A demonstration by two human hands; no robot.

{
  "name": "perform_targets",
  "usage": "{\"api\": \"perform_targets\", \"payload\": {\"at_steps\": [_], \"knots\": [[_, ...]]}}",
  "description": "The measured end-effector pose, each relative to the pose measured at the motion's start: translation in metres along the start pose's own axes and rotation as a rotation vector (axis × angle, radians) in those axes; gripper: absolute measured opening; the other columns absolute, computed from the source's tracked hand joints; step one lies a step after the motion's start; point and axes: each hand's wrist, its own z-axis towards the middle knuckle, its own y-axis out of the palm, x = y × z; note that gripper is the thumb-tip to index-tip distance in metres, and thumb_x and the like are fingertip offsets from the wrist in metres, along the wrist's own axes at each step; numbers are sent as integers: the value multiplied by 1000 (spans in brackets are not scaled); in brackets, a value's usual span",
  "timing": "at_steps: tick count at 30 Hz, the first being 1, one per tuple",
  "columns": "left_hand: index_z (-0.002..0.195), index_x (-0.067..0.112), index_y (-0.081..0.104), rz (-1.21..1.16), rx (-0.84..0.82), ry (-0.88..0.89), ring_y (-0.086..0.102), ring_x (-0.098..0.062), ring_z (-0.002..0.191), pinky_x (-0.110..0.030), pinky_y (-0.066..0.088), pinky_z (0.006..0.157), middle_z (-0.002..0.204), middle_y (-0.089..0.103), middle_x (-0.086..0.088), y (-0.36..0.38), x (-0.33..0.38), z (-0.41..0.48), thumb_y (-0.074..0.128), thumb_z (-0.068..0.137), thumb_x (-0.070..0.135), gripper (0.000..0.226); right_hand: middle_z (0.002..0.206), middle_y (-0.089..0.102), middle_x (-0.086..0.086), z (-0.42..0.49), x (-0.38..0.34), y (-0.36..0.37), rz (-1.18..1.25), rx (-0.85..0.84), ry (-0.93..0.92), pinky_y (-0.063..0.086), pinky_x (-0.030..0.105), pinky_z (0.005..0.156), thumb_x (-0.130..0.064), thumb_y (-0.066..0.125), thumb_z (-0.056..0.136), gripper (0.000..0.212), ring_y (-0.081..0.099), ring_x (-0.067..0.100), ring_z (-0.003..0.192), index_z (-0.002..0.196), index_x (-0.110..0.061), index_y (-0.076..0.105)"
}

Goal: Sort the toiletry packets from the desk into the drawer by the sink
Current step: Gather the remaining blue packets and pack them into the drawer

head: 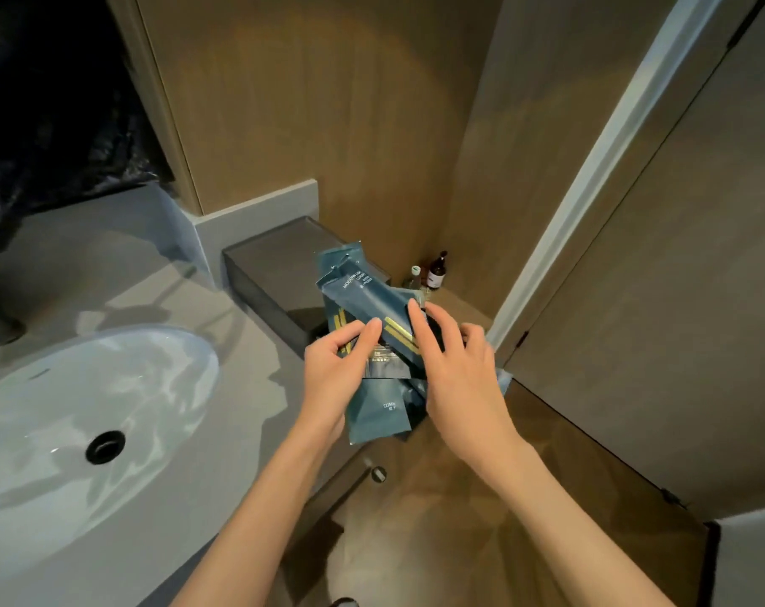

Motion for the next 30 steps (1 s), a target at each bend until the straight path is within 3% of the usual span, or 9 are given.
{"api": "perform_targets", "payload": {"at_steps": [6,9,11,12,16,19,23,27,30], "knots": [[83,18,76,-5,179,-42,66,-14,85,-41,52,87,88,75,-2,14,-7,40,67,86,34,19,155,9,-9,45,45,16,542,-297,-189,29,38,111,-19,63,86,91,20,20,128,152,-35,4],[82,20,77,30,278,-43,67,-11,90,-31,51,85,88,75,4,21,-13,50,68,85,33,16,146,26,-10,69,66,22,792,-385,-202,25,21,106,-31,67,86,81,26,9,129,150,-35,18],[75,23,76,33,334,-30,65,0,82,-17,48,79,79,74,12,28,-17,49,68,85,28,14,127,45,-10,85,79,24,960,-403,-132,34,6,92,-29,65,88,61,44,2,115,142,-31,36],[73,22,76,37,357,-24,63,2,77,-16,47,77,76,72,14,33,-19,46,68,85,27,15,114,51,-11,93,84,24,1025,-431,-82,40,5,83,-26,64,90,50,51,3,102,136,-28,43],[74,18,75,66,449,-24,58,4,74,-18,45,81,74,68,14,53,-25,35,68,85,26,16,83,58,-4,109,103,34,1124,-561,4,43,21,75,-22,63,90,19,54,11,81,109,-18,61],[73,21,73,114,533,-6,57,13,70,-6,43,76,71,66,18,61,-24,29,68,85,23,13,89,67,-5,114,107,35,1142,-691,-20,43,18,75,-24,62,91,12,60,5,83,98,-18,70],[78,32,69,165,553,11,55,26,73,5,38,68,68,66,34,65,-21,21,67,86,20,15,85,71,1,117,109,39,1131,-734,-61,48,26,75,-27,62,91,13,61,8,77,91,-19,72],[103,32,71,201,579,26,55,26,90,6,38,76,97,65,29,54,-20,11,68,85,22,21,99,72,9,121,118,36,1182,-670,-47,53,35,86,-28,60,92,14,67,20,95,93,-19,71],[105,34,70,209,646,24,54,23,94,4,39,79,101,64,27,38,-21,-3,69,84,22,24,98,72,7,127,135,34,1213,-648,0,53,33,74,-27,60,92,13,66,21,91,91,-19,71]]}}
